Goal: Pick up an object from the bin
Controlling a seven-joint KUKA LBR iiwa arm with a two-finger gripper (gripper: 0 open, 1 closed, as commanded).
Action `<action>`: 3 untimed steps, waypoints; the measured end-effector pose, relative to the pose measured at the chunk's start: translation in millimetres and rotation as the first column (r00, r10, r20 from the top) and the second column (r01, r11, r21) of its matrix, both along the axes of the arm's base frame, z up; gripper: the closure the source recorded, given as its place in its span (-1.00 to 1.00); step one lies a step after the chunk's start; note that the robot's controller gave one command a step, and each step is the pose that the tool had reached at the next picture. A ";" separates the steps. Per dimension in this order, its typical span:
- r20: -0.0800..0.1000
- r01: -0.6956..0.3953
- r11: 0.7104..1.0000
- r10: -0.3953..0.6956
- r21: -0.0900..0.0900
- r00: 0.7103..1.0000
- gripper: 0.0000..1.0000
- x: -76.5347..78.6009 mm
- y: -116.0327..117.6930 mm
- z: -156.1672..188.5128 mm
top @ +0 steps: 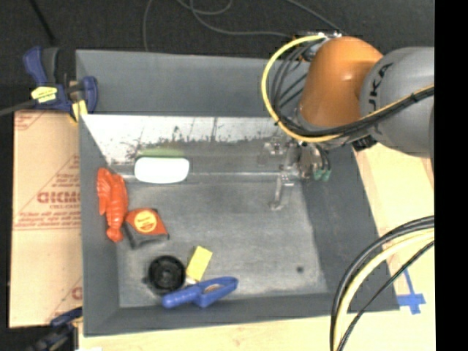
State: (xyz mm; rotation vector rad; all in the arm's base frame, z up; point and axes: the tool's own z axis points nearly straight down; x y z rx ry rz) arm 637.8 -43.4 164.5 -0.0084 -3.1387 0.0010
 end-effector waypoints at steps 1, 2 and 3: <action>0.007 0.000 1.000 0.000 -0.001 1.000 -1.00 1.2 -0.1 5.1; 0.014 -0.030 1.000 0.030 -0.002 0.999 -1.00 -35.5 4.1 -37.6; 0.006 -0.078 0.997 0.078 -0.001 0.997 -1.00 -59.9 13.8 -92.2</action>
Offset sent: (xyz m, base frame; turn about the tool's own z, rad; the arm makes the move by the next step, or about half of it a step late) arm -0.0777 0.0101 -0.0876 -0.0597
